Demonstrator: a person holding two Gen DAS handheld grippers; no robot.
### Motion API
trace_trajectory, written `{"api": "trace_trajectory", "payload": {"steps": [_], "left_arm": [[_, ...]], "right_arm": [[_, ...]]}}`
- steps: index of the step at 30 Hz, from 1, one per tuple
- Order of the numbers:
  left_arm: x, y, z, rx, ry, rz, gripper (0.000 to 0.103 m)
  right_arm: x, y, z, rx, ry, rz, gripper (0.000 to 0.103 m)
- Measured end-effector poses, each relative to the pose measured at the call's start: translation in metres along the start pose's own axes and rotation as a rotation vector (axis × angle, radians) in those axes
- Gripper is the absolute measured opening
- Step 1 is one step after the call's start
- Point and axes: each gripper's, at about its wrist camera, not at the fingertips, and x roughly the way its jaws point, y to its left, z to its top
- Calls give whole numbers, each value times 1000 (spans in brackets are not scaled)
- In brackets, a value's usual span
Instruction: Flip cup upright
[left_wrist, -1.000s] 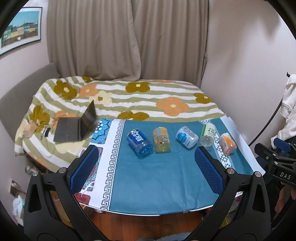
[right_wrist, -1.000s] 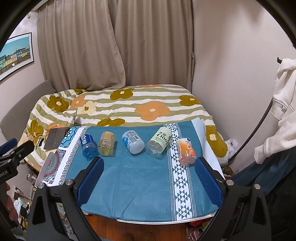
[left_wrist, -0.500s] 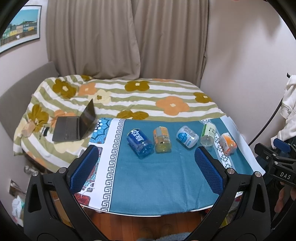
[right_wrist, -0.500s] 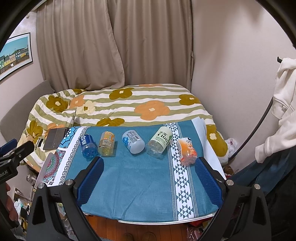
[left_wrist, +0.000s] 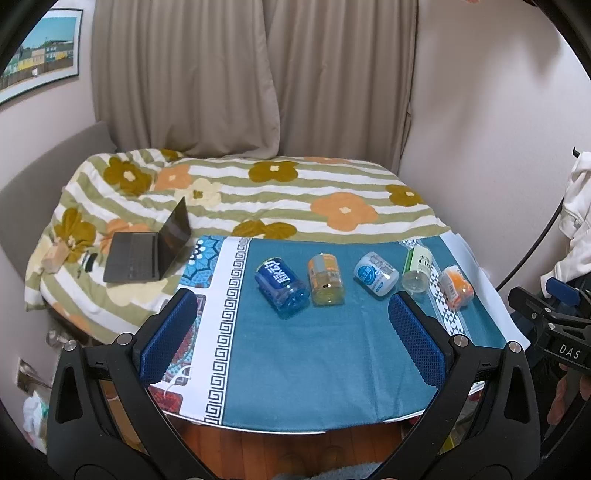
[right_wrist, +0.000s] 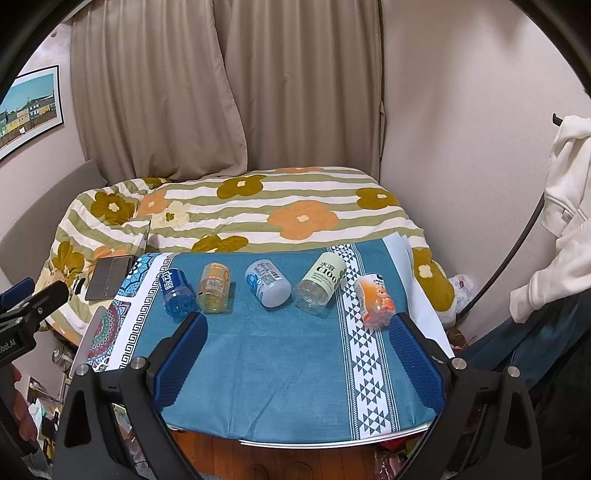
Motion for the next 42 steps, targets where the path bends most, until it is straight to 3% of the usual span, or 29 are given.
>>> {"api": "trace_trajectory", "payload": {"steps": [19,26,34,42], "left_arm": [[8,26,12,23,15,-33,103],[31,40,20,37,64,-54,103],[74,48,31,0,139,-32,103],[136,42,40,-56,246,38,103]], "right_arm": [[7,7,6,12,-15,-4,98],[22,18,8,8,-16,-12,98],[68,15,31,-45,41,22,98],[148,9,58,-159,151,121,98]]}}
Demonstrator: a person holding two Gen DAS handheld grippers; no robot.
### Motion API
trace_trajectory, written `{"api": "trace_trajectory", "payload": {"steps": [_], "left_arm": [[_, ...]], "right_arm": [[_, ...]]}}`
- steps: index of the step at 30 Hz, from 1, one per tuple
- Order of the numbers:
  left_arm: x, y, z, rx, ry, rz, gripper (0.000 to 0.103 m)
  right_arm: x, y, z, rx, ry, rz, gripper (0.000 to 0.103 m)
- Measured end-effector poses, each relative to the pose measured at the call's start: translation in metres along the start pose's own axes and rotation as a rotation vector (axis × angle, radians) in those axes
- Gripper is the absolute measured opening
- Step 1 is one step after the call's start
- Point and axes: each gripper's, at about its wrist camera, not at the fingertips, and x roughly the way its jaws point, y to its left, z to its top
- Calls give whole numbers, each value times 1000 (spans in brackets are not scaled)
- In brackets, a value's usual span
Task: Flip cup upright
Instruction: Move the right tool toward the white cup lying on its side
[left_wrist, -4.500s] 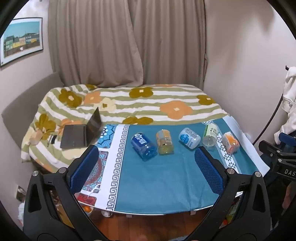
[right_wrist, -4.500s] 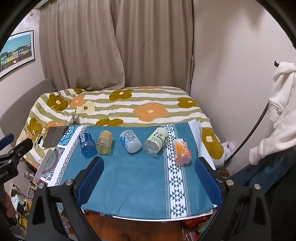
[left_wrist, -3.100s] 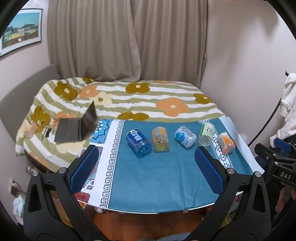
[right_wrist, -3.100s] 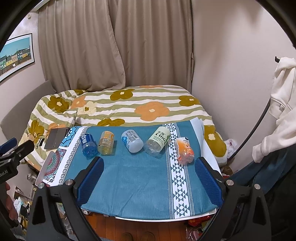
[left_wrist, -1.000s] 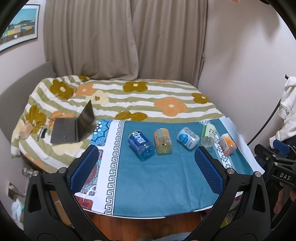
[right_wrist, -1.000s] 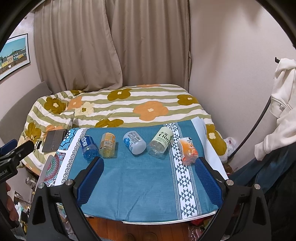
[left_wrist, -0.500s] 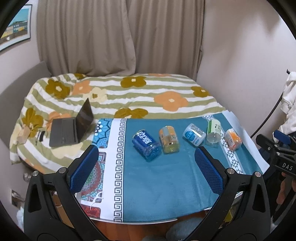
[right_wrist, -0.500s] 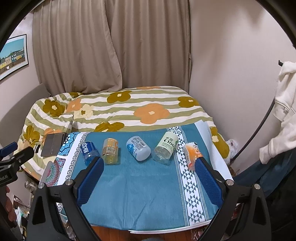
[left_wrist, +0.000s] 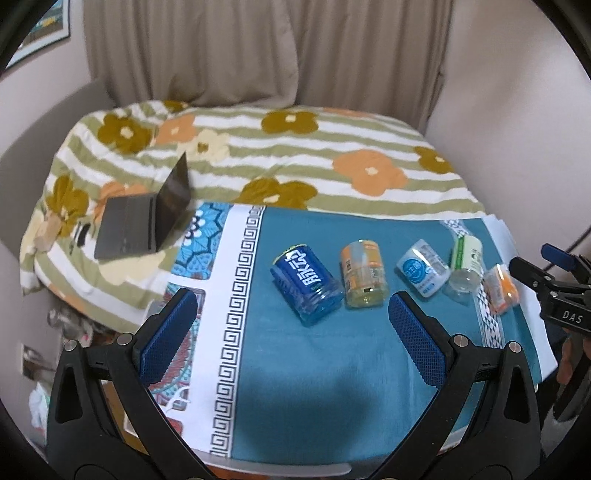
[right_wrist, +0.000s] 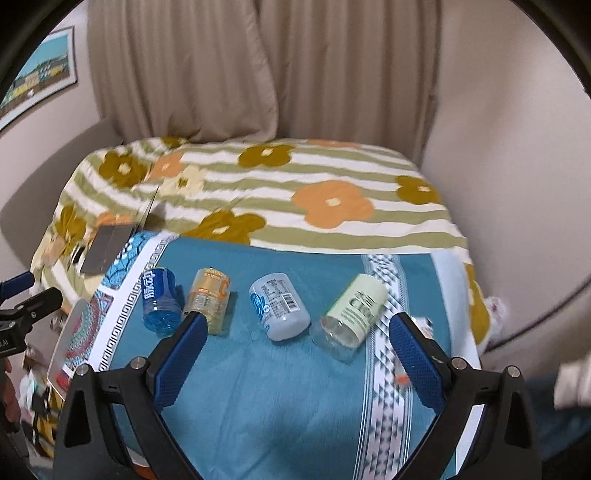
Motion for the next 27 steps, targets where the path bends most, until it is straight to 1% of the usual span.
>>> {"api": "trace_trajectory", "payload": {"steps": [5,12,16,21,23,27], "left_arm": [[40,-11,9,-41,77,36,103],[87,-23,3,-100,169,75,103],[105,-27,-4,-130,211,93,103],[118,-29,-11,-162,241,113,103],[121,-29,-15,-176,251,116,103],[128,-29,-19,-191,265,121,103]], "right_arm": [[53,-5,17,-86,97,75,98],[125,-2,23,-225,224,176,98],[152,2,21,-290,277,212,98],[178,6,19,-338,327,254,97],[184,8,18,-356,340,265,91],[196,10,15,-382,375,281,88]]}}
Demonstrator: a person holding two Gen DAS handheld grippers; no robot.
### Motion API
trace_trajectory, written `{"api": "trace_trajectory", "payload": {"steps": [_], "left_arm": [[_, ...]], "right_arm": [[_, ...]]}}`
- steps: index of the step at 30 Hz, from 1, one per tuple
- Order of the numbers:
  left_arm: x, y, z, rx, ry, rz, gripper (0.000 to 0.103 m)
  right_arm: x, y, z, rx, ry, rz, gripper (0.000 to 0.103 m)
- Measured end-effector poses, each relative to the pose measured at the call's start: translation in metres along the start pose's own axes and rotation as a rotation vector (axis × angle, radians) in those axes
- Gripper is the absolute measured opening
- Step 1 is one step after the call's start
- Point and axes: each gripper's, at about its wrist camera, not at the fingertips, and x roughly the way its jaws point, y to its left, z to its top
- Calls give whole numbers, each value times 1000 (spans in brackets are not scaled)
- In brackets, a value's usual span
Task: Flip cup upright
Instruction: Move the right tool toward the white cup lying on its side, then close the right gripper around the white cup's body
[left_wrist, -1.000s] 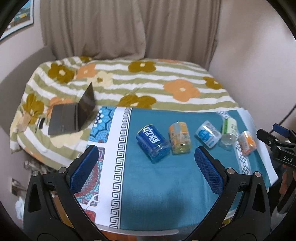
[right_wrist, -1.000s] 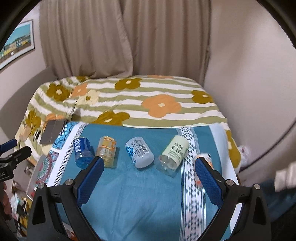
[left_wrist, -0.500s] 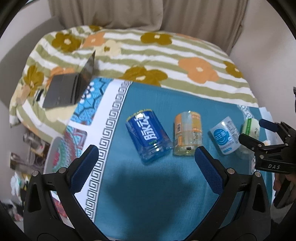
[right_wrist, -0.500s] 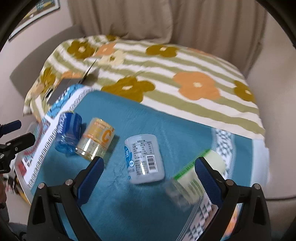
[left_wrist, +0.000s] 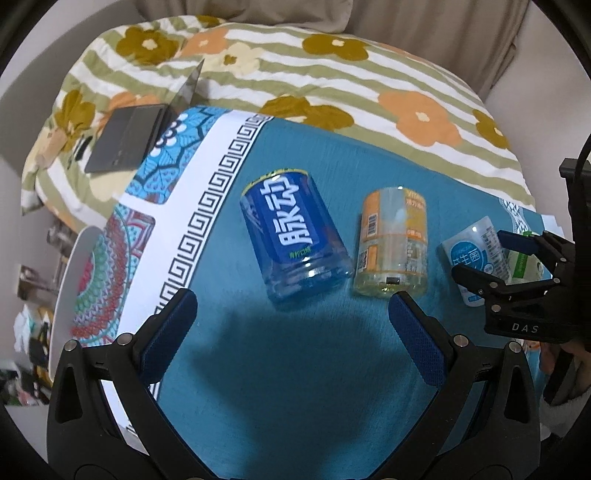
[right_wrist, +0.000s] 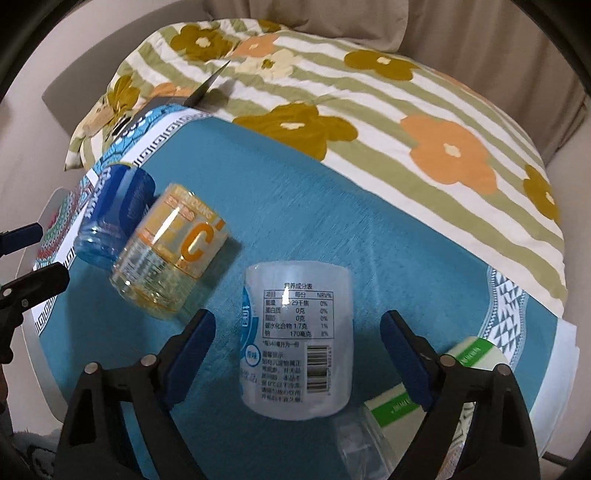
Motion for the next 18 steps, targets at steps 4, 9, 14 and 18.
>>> {"api": "trace_trajectory", "payload": {"steps": [4,9,14,18], "left_arm": [[3,2,-2,-16,10,8,103],[0,6,-5,-25,10,18,103],[-8,13,-5,-23,-4,19,103],[-18,20,-5,-15,-24,9,103]], "right_arm": [[8,1,-1,-12,19,15,85],[18,4,-1,-33,45,23,59],[12,11,1,-46,28,13,56],[0,17,5,-36,5,3,56]]}}
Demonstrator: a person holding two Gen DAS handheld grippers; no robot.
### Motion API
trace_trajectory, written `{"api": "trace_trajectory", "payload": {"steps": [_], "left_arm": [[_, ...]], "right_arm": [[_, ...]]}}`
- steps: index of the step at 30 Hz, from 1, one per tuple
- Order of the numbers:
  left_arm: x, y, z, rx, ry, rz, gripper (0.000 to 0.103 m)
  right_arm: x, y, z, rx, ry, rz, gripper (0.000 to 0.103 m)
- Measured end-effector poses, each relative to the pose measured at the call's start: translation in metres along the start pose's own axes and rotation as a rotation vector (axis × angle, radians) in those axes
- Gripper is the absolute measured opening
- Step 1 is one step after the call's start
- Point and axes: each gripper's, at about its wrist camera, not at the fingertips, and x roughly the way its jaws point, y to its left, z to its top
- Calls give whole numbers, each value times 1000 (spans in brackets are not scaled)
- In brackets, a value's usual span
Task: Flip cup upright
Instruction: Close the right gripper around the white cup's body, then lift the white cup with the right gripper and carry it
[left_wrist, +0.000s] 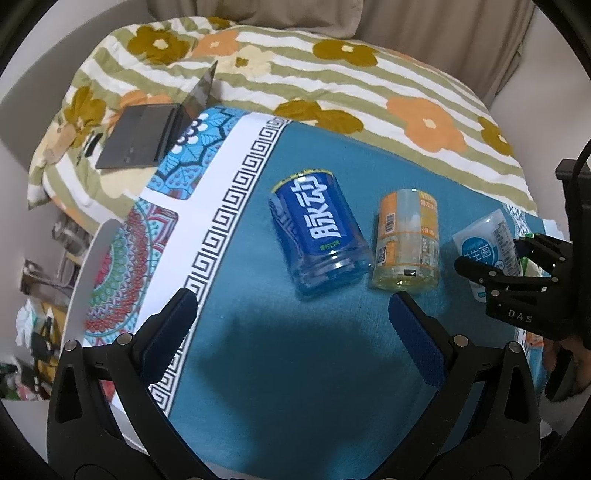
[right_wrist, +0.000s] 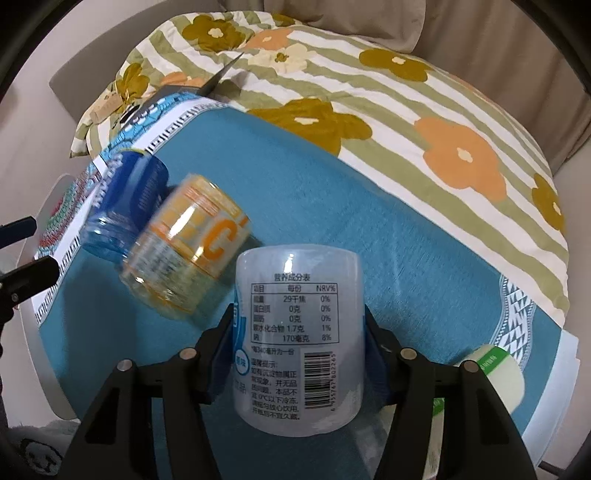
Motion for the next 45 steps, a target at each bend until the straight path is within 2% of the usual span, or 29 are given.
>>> {"api": "trace_trajectory", "payload": {"steps": [8,18,26,33,42,45], "left_arm": [[-31,19,-4,60,-53,-51,103],[-52,50,-33,138,-62,-120,103],[-35,63,-53,218,-15,-143,103],[-10,62,-64,265,28,-169,103],[4,52,-66,305,45,-193,103],[5,52,-66,309,45,-194,103]], "right_arm": [[-41,21,-5,88,-48,-9,56],[-75,65,-46,285,-49,8,56],[-54,92,-87,451,-27,13,56],[-29,94,-113,622,-39,-25,56],[-19,95,-121,657,-56,-57,56],[-17,94,-123,672,-55,-39,57]]}}
